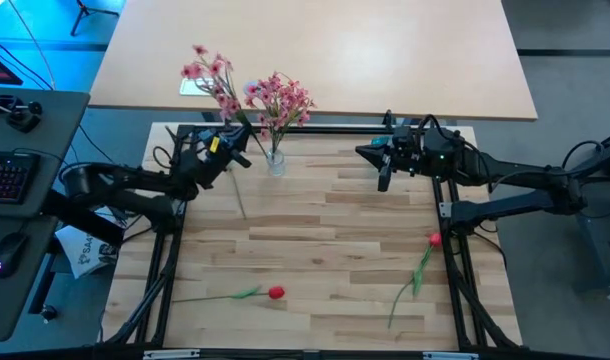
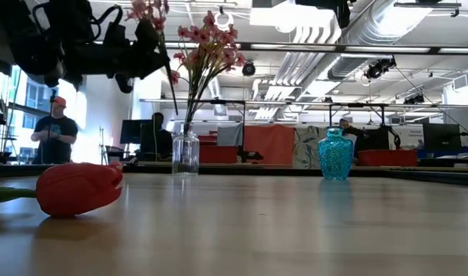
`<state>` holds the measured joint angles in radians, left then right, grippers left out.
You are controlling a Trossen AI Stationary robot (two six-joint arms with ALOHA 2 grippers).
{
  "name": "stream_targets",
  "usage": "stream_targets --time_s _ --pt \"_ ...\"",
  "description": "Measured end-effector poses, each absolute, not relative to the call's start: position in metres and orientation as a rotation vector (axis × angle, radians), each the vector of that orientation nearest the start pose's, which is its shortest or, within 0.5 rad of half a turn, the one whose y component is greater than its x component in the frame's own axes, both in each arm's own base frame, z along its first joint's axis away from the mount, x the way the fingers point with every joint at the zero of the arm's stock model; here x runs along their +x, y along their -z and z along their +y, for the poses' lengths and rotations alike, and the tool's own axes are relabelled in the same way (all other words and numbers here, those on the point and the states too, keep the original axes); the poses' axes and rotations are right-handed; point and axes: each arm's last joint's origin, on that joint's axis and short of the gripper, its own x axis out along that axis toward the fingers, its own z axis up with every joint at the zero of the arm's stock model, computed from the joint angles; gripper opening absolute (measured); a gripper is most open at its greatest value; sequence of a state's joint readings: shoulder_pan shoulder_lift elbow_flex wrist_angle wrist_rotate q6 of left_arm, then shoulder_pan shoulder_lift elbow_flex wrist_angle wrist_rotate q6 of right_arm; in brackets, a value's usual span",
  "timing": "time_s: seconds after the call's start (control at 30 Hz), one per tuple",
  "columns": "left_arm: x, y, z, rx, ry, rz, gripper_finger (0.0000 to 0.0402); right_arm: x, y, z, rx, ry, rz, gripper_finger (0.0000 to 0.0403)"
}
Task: Sort flowers into vase by color
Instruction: Put the pink flower into the transparent vase
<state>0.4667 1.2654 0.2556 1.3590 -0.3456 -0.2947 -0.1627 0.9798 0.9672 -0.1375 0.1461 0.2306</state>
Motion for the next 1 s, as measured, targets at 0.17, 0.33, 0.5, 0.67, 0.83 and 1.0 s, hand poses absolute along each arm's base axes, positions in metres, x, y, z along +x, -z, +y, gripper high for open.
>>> stream_targets --time_s 0.17,0.33,0.5,0.67,0.83,1.0 --pt "0.187 -0.216 0.105 -0.216 -0.753 -0.495 0.0 0.211 -0.366 -0.037 0.251 0.322 0.105 0.0" --pt "0.188 -0.22 0.111 -0.187 -0.805 -0.496 0.0 0.212 -0.365 -0.033 0.246 0.342 0.103 0.0" --pt "0.191 -0.219 0.12 -0.179 -0.824 -0.48 0.0 0.212 -0.366 -0.031 0.243 0.35 0.1 0.0" --pt "0.198 -0.217 0.125 -0.186 -0.789 -0.48 0.0 0.213 -0.368 -0.031 0.243 0.352 0.078 0.0" --pt "0.204 -0.216 0.128 -0.177 -0.779 -0.464 0.0 0.213 -0.369 -0.031 0.236 0.351 0.067 0.0" --pt "0.206 -0.212 0.129 -0.172 -0.771 -0.438 0.0 0.213 -0.369 -0.031 0.237 0.35 0.066 0.0"
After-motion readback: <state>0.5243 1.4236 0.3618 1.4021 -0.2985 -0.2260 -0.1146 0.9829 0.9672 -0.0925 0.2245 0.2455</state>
